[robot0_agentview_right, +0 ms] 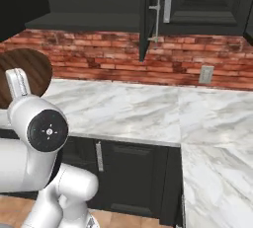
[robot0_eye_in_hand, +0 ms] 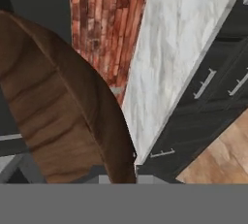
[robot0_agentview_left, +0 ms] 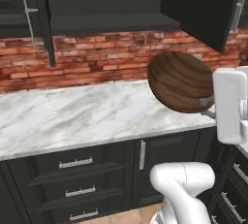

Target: Take the smaller bowl and place it next to the appetizer plate on the dining counter , and place the larger bowl next to the plate with cooked food.

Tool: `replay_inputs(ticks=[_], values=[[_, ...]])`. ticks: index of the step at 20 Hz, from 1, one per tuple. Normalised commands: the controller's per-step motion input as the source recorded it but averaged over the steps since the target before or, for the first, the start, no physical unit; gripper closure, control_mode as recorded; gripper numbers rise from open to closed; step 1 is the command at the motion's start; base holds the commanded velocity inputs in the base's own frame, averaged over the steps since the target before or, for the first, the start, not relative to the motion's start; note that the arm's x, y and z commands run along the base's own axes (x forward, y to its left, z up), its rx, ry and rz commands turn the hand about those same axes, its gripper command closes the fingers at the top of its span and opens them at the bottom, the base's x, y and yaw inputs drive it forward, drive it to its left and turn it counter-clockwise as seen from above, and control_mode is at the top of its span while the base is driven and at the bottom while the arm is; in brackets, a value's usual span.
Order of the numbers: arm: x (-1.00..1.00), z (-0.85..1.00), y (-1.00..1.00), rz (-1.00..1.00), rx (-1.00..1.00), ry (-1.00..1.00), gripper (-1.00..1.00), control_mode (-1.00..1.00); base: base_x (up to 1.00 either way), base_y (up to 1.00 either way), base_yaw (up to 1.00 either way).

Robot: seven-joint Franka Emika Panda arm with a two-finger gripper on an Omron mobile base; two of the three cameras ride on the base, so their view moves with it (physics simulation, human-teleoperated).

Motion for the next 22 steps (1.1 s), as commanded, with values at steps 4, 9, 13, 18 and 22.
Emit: replay_inputs(ticks=[4,9,13,18,22], values=[[0.0,0.0,0.0,0.0,0.0,0.0,1.0,1.0,-1.0,0.02,0.04],[0.0,0.0,0.0,0.0,0.0,0.0,1.0,1.0,-1.0,0.0,0.04],[0.0,0.0,0.0,0.0,0.0,0.0,1.0,1.0,-1.0,0.0,0.05],[0.0,0.0,0.0,0.0,0.0,0.0,1.0,1.0,-1.0,0.0,0.05],[0.0,0.0,0.0,0.0,0.0,0.0,1.0,1.0,-1.0,0.0,0.06]])
